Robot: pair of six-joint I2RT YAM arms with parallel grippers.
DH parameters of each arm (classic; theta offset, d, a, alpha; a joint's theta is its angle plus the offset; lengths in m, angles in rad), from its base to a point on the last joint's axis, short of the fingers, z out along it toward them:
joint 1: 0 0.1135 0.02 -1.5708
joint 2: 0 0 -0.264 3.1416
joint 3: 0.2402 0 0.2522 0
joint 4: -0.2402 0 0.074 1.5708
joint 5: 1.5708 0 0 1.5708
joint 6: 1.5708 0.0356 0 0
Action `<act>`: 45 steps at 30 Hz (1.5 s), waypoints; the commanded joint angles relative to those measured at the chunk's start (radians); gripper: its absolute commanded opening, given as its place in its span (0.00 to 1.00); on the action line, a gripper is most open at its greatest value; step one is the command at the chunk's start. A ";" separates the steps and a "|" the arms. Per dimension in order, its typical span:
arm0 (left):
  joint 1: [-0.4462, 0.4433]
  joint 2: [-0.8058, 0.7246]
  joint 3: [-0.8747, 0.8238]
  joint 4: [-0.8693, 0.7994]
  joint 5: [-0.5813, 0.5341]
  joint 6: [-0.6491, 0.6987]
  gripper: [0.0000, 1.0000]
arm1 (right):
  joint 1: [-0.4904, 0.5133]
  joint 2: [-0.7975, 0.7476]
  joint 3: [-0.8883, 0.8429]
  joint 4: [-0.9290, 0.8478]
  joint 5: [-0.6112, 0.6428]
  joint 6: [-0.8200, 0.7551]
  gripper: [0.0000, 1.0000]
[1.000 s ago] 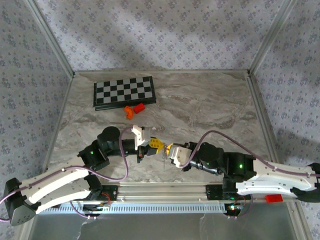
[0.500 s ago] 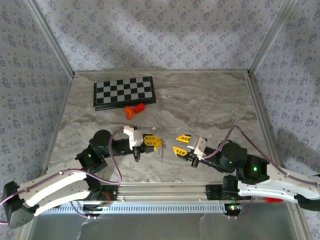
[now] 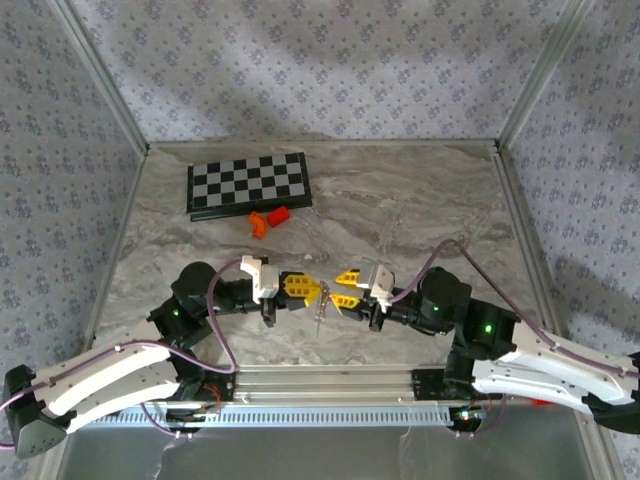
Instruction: Put the keys on the keyring
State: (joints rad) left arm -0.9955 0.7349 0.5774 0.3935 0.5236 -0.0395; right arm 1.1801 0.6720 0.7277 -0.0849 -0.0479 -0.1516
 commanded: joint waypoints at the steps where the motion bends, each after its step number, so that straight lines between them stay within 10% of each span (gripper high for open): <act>1: -0.009 -0.003 0.010 0.048 0.032 -0.010 0.00 | -0.012 -0.002 0.026 0.041 -0.057 0.020 0.29; 32: -0.011 0.023 0.034 0.001 0.050 0.008 0.00 | -0.047 0.021 0.025 0.032 -0.119 0.024 0.07; 45: -0.029 0.044 0.172 -0.455 -0.129 0.173 0.18 | -0.049 0.165 0.266 -0.369 -0.044 -0.024 0.00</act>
State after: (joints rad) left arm -1.0111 0.7727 0.6937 0.0704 0.4316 0.0719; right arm 1.1378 0.8101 0.9150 -0.3210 -0.1215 -0.1520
